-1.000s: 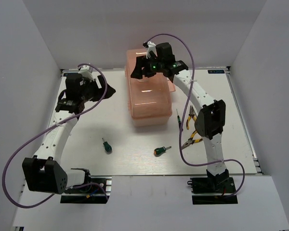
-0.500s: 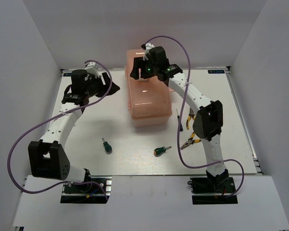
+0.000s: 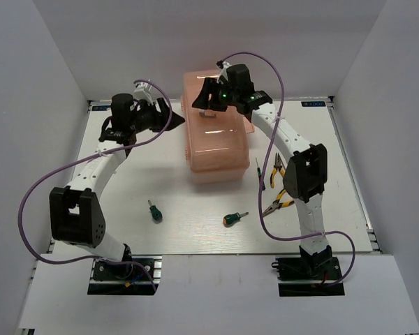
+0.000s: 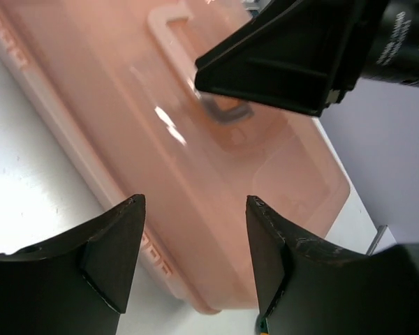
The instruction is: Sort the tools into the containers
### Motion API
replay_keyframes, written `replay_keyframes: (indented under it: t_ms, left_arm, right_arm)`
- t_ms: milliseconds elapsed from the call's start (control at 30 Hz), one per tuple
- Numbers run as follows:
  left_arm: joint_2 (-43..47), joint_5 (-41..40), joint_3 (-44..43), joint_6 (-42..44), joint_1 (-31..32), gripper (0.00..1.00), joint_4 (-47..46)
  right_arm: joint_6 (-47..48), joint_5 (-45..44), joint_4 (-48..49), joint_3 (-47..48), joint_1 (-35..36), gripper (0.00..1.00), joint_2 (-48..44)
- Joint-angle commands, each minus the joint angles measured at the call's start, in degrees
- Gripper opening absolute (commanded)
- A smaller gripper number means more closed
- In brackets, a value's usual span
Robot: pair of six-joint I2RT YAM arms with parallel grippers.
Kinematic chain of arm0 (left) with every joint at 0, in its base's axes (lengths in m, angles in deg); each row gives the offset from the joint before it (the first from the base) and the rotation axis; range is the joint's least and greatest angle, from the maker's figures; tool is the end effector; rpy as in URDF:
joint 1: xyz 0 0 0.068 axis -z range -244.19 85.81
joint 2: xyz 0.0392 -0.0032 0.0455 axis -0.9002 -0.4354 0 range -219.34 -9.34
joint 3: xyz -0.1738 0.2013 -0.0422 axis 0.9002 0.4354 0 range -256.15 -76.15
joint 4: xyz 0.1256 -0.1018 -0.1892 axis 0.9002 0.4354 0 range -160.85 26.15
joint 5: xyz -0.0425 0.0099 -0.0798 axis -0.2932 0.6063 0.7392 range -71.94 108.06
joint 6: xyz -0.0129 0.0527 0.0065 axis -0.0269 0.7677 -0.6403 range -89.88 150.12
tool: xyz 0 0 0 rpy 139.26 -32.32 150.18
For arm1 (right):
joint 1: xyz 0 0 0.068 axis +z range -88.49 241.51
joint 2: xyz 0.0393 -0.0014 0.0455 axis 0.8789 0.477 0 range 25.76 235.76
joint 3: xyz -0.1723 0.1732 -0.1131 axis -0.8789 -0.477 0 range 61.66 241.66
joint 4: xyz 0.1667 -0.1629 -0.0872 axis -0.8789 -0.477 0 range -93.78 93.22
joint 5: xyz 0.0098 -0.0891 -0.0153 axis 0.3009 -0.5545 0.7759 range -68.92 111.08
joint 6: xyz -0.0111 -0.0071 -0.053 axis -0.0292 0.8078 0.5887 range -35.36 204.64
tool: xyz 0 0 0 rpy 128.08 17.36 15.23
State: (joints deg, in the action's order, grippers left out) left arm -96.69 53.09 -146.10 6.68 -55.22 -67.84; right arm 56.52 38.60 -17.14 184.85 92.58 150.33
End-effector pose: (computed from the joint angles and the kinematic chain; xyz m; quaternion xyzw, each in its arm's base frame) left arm 0.3368 -0.0746 0.3253 0.0717 0.7985 -0.3892 0.4536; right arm 0.4241 0.2684 0.3418 -0.1065 0.8156 0.3835 0.4199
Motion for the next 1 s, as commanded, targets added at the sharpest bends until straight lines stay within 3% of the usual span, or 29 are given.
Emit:
replay_keyframes:
  t_ms: [0, 567, 967]
  left_arm:
    - [-1.06, 3.99, -4.22, -0.03, 1.04, 0.69, -4.58]
    - [-11.88, 2.42, -14.5, 1.21, 7.37, 0.72, -3.27]
    - [-19.87, -14.98, -24.27, 4.63, 12.56, 0.72, 8.24]
  right_arm:
    - [-5.01, 6.82, 3.57, 2.14, 0.13, 0.64, -1.7]
    - [-10.73, 11.49, 6.91, 1.08, -1.54, 0.61, -2.67]
    - [-13.27, 13.24, 8.05, -0.76, -2.51, 0.6, -3.29]
